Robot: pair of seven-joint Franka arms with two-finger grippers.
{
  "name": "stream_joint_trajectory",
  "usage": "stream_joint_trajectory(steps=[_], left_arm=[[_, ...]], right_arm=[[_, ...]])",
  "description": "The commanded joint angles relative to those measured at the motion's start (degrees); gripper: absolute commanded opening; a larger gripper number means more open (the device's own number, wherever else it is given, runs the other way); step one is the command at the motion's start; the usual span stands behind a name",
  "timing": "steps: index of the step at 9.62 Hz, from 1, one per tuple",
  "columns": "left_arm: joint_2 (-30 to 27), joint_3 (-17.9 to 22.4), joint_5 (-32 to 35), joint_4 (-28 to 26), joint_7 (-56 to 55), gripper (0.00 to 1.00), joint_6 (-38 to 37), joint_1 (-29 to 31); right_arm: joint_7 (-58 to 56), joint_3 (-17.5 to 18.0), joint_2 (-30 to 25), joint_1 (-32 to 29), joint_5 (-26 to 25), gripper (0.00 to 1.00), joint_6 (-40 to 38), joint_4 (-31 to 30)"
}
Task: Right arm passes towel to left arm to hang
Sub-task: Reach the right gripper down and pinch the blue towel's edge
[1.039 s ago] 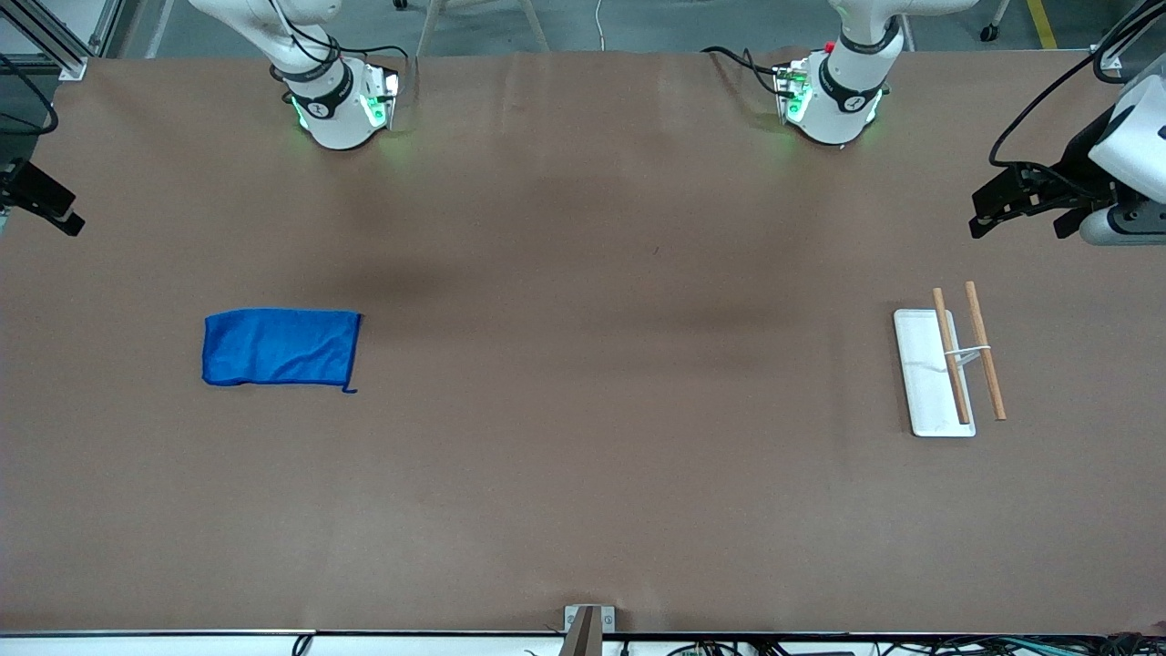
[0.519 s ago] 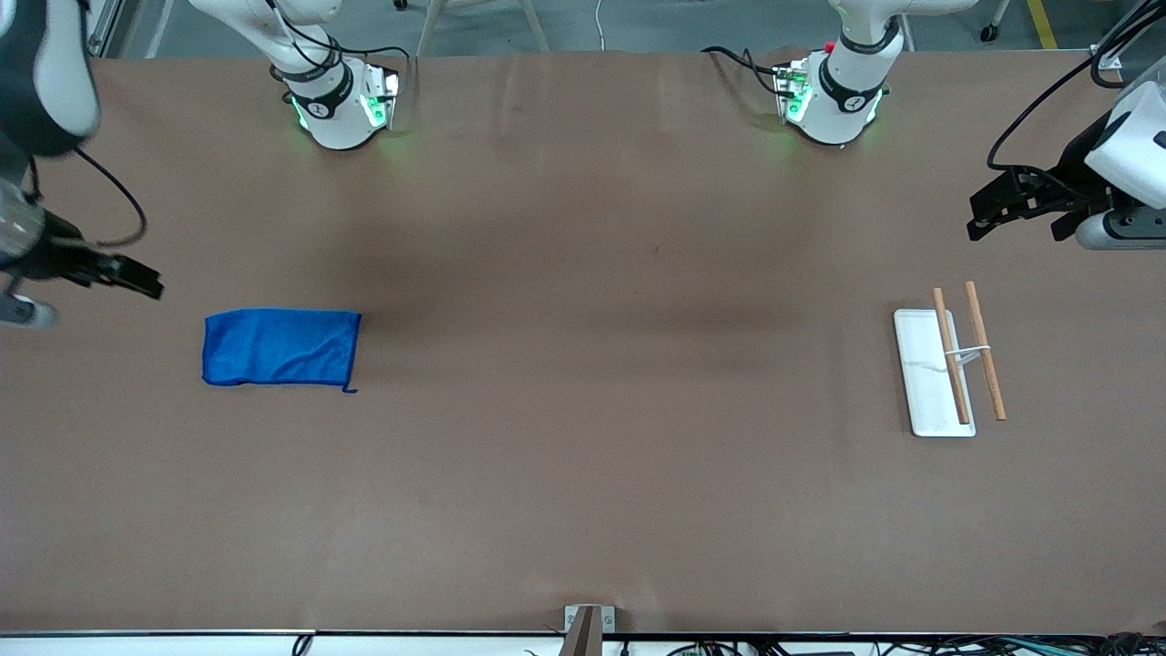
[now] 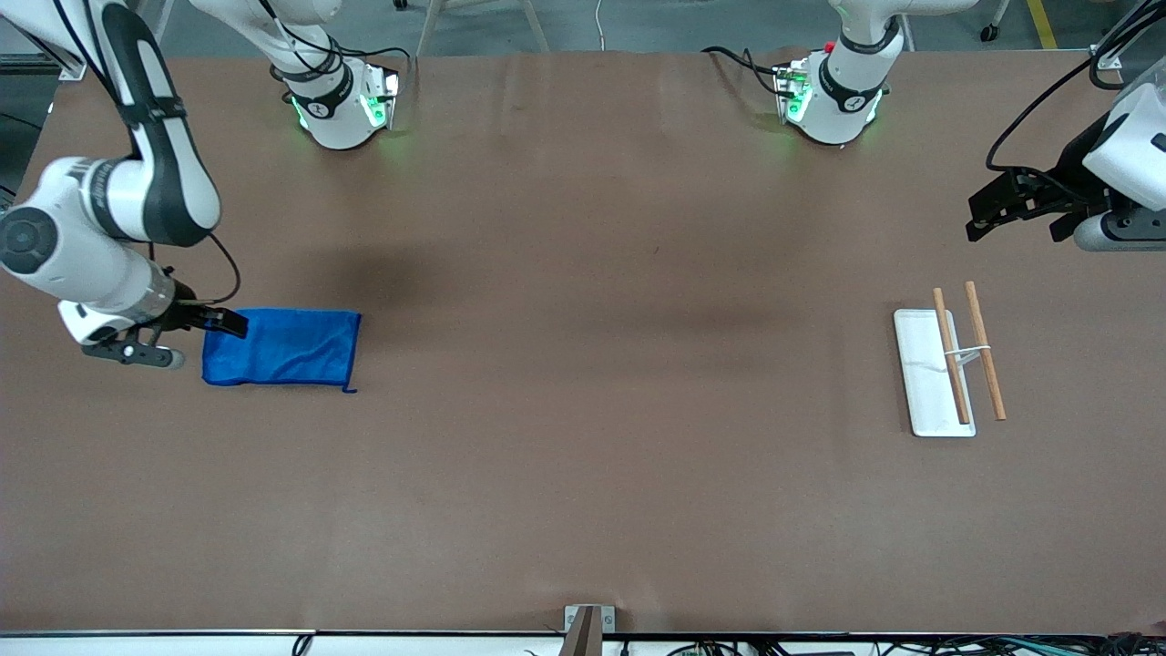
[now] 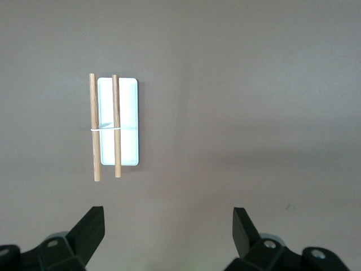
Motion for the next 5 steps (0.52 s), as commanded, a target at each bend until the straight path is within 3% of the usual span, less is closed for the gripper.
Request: stream_joint_trajectory(steps=[1, 5], left_arm=[[1.3, -0.1, 1.2, -0.1, -0.4, 1.0, -0.4, -0.3], [1.4, -0.1, 1.2, -0.1, -0.4, 1.0, -0.4, -0.3]], right_arm=[[-3.0, 0.5, 5.9, -1.8, -0.8, 1.0, 8.1, -1.0], [-5.9, 0.5, 11.2, -2.6, -0.7, 1.0, 17.3, -2.9]])
